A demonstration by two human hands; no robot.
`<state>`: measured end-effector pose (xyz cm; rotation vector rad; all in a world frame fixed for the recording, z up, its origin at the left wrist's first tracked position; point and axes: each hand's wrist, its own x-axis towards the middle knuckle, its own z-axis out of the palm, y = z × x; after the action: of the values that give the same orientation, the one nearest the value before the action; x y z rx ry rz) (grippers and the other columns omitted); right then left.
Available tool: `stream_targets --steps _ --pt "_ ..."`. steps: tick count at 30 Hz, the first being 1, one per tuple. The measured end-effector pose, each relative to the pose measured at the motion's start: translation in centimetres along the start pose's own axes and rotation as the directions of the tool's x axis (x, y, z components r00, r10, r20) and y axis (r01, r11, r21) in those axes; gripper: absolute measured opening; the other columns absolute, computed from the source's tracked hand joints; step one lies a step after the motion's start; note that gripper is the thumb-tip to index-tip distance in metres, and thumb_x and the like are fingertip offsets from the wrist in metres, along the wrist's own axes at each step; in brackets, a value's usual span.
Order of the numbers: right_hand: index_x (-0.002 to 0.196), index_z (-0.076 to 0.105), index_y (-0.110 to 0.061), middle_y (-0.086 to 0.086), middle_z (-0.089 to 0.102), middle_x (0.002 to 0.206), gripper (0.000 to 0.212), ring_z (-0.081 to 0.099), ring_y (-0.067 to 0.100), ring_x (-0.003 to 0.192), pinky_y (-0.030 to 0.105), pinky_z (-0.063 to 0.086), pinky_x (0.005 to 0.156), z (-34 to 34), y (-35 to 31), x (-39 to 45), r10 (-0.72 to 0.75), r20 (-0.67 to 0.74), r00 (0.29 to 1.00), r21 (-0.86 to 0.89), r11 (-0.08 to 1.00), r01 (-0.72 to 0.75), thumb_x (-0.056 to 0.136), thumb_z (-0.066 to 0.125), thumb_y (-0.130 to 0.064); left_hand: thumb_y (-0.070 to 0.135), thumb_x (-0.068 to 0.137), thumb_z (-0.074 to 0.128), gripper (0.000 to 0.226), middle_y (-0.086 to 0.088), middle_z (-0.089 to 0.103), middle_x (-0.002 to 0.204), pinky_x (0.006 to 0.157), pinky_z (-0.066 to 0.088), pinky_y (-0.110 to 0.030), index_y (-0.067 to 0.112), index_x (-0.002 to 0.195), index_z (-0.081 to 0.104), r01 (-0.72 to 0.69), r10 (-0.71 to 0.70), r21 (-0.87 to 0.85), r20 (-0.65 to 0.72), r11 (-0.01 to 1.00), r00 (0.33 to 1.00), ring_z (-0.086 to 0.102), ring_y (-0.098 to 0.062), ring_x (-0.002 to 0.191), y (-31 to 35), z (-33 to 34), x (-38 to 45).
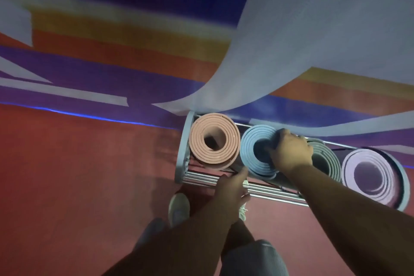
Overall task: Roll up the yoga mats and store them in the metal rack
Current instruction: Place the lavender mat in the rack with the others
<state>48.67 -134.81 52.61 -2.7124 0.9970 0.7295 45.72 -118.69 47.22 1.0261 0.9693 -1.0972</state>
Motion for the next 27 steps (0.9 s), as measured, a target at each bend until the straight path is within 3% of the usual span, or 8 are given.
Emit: stream_targets --steps 4,7,11,14,17,20,23,27 --pt "0.114 0.05 -0.017 0.008 0.067 0.109 0.036 0.059 0.033 0.11 0.042 0.037 0.088 0.7 -0.2 -0.5 -0.051 -0.04 0.998 0.059 0.997 0.054 0.089 0.067 -0.038 0.032 0.09 0.076 0.021 -0.015 0.067 0.096 0.071 0.052 -0.033 0.019 0.104 0.068 -0.075 0.064 0.097 0.11 0.992 0.992 0.056 -0.02 0.077 0.6 1.7 0.3" --pt "0.115 0.051 -0.02 0.004 0.067 0.108 0.031 0.061 0.03 0.107 0.042 0.032 0.088 1.4 0.1 -0.8 -0.122 -0.095 0.988 0.136 0.982 0.134 0.09 0.067 -0.029 0.028 0.091 0.075 0.025 -0.013 0.066 0.089 0.065 0.058 -0.031 0.009 0.105 0.067 -0.127 0.127 0.248 0.016 0.96 0.992 0.063 -0.02 0.073 0.2 3.0 0.4" --pt "0.124 0.053 -0.022 0.006 0.068 0.107 0.037 0.058 0.03 0.111 0.041 0.032 0.091 1.7 0.6 -0.4 -0.175 -0.151 0.973 0.093 0.977 0.19 0.09 0.067 -0.031 0.02 0.089 0.075 0.045 -0.001 0.076 0.094 0.079 0.063 -0.04 0.014 0.13 0.058 -0.218 0.23 0.218 -0.031 0.951 0.973 0.073 -0.021 0.086 -1.4 3.6 1.6" --pt "0.143 0.046 -0.024 0.001 0.06 0.133 0.049 0.047 0.029 0.126 0.046 0.035 0.098 1.1 1.0 1.6 -0.253 -0.106 0.962 0.053 0.964 0.26 0.097 0.055 -0.038 0.032 0.085 0.077 0.038 0.003 0.077 0.1 0.096 0.056 -0.049 0.02 0.119 0.066 -0.272 0.281 0.35 0.026 0.896 0.959 0.074 -0.024 0.097 0.3 3.8 2.5" --pt "0.136 0.06 -0.017 0.01 0.063 0.126 0.051 0.052 0.038 0.115 0.046 0.046 0.095 -0.7 2.0 2.5 -0.316 -0.161 0.935 0.089 0.939 0.332 0.096 0.036 -0.038 0.045 0.084 0.076 0.035 -0.005 0.077 0.097 0.087 0.06 -0.047 0.014 0.101 0.071 -0.183 0.209 0.436 -0.01 0.881 0.978 0.075 -0.027 0.085 2.1 4.7 2.3" --pt "0.126 0.064 -0.019 0.01 0.063 0.12 0.047 0.052 0.039 0.113 0.05 0.045 0.091 -1.4 4.0 1.4 -0.116 -0.313 0.943 0.064 0.988 0.143 0.08 0.053 -0.017 0.046 0.092 0.07 0.039 -0.003 0.073 0.105 0.078 0.055 -0.031 0.012 0.111 0.067 -0.158 0.224 0.532 -0.062 0.832 0.972 0.071 -0.02 0.086 2.0 4.2 1.9" --pt "0.141 0.047 -0.015 0.016 0.054 0.134 0.063 0.048 0.042 0.123 0.053 0.041 0.098 -0.6 8.1 0.6 0.139 -0.19 0.972 0.136 0.984 -0.114 0.079 0.061 -0.013 0.042 0.091 0.072 0.043 -0.004 0.072 0.118 0.098 0.05 -0.038 0.012 0.121 0.064 -0.252 0.341 0.517 -0.083 0.818 0.936 0.068 -0.028 0.109 1.2 4.3 1.9" --pt "0.113 0.054 -0.008 0.026 0.068 0.104 0.035 0.062 0.046 0.1 0.048 0.051 0.084 0.5 11.5 1.7 0.089 -0.109 0.99 0.085 0.993 -0.08 0.081 0.062 -0.018 0.038 0.086 0.078 0.046 -0.001 0.073 0.117 0.103 0.05 -0.039 0.012 0.122 0.067 -0.349 0.454 0.472 -0.127 0.81 0.882 0.069 -0.024 0.108 0.6 6.0 2.0"
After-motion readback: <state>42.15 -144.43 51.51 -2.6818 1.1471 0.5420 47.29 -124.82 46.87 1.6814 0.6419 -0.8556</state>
